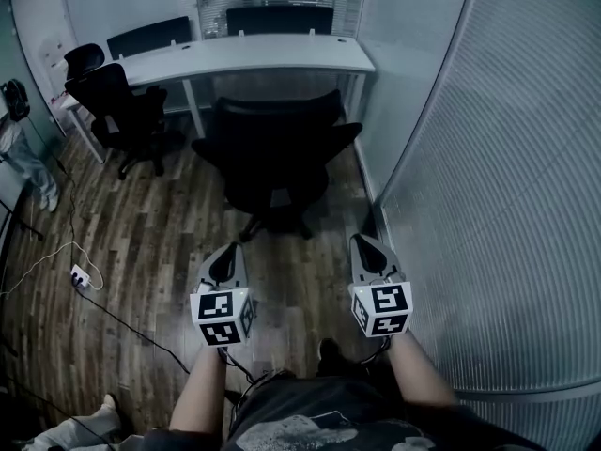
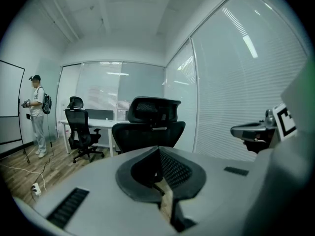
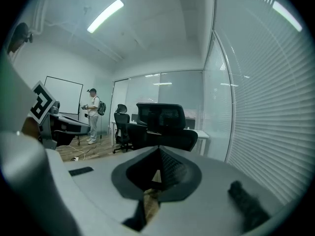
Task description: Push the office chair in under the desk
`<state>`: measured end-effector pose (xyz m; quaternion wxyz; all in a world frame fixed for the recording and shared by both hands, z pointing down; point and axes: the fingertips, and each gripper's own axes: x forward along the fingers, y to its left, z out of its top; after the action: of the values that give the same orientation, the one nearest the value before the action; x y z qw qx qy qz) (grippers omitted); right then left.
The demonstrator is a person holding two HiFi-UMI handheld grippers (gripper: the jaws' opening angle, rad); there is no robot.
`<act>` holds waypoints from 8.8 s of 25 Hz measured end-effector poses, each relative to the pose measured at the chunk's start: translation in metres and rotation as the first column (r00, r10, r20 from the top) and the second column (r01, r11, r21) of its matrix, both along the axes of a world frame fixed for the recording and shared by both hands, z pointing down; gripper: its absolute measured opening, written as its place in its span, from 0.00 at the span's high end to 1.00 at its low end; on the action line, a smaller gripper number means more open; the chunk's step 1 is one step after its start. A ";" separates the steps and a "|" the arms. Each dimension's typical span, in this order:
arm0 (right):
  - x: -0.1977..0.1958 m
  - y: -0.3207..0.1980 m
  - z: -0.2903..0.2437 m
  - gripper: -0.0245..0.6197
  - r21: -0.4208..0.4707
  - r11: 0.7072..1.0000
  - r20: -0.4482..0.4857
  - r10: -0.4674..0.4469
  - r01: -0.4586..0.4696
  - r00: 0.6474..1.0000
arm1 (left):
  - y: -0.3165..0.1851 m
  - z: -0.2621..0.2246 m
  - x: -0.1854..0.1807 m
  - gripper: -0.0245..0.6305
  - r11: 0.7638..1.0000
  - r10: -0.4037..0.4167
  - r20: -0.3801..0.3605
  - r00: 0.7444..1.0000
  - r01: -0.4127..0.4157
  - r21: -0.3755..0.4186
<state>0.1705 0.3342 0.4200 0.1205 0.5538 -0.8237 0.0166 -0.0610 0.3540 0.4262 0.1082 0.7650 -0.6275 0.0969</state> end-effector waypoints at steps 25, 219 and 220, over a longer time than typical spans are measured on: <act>0.010 -0.052 0.026 0.93 -0.011 0.999 -0.010 0.035 -0.035 0.999 | -0.052 0.018 -0.025 0.94 1.000 -0.016 0.138 0.990 0.013 0.024; -0.076 -1.072 0.065 0.56 0.177 0.972 -0.790 0.234 -0.154 0.566 | -1.093 0.057 -0.161 0.48 0.952 0.200 0.775 0.600 -0.305 -0.011; -0.075 -1.069 0.063 0.56 0.181 0.971 -0.784 0.238 -0.155 0.573 | -1.089 0.056 -0.162 0.48 0.954 0.201 0.767 0.609 -0.300 -0.011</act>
<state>0.0952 -0.7346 0.4829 0.4487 0.5948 -0.6150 -0.2580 -0.2228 -0.7349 0.4819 -0.2252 0.7382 -0.5058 0.3854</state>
